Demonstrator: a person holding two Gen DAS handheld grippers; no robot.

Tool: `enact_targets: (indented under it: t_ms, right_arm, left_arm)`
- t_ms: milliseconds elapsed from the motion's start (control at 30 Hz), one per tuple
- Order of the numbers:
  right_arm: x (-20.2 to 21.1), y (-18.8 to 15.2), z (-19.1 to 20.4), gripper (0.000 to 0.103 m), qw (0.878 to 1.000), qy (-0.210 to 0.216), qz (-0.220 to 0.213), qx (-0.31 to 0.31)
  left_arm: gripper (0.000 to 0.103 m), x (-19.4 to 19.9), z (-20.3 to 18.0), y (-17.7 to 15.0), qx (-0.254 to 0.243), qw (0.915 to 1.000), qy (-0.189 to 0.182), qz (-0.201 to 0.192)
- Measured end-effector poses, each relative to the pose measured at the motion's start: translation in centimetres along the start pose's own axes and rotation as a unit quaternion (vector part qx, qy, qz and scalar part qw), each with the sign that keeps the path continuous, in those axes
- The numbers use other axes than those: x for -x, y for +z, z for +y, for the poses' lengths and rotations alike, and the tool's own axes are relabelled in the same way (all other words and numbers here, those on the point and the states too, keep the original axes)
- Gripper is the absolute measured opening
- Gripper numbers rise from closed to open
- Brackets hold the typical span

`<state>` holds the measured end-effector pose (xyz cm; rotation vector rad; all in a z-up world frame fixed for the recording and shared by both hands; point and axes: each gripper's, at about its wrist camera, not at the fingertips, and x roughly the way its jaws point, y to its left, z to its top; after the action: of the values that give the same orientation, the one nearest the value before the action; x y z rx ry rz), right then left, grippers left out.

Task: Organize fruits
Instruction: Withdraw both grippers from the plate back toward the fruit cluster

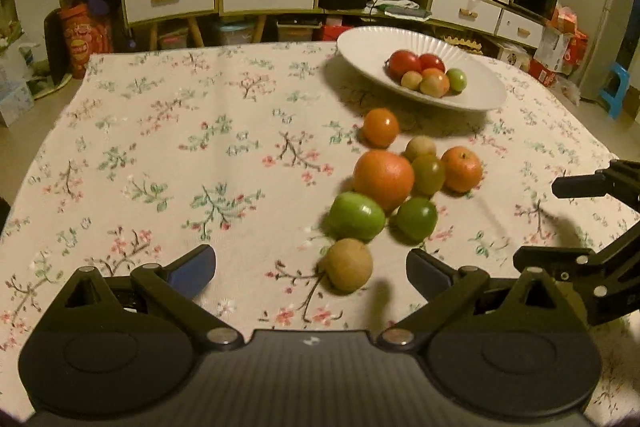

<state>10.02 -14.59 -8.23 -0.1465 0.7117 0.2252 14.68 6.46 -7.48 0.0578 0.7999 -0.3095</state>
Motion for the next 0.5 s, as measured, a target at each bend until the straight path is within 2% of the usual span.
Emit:
enact_targets:
  t_ms: [300, 500]
  right_arm:
    - [-1.2, -0.3, -0.7, 0.101, 1.000, -0.008, 0.005, -0.006]
    - [-2.3, -0.4, -1.2, 0.102, 1.000, -0.021, 0.013, -0.003]
  left_arm:
    - [0.098, -0.2, 0.0, -0.7, 0.006, 0.9999, -0.006, 0.014]
    - [0.093, 0.0, -0.1, -0.7, 0.006, 0.9998, -0.011, 0.017]
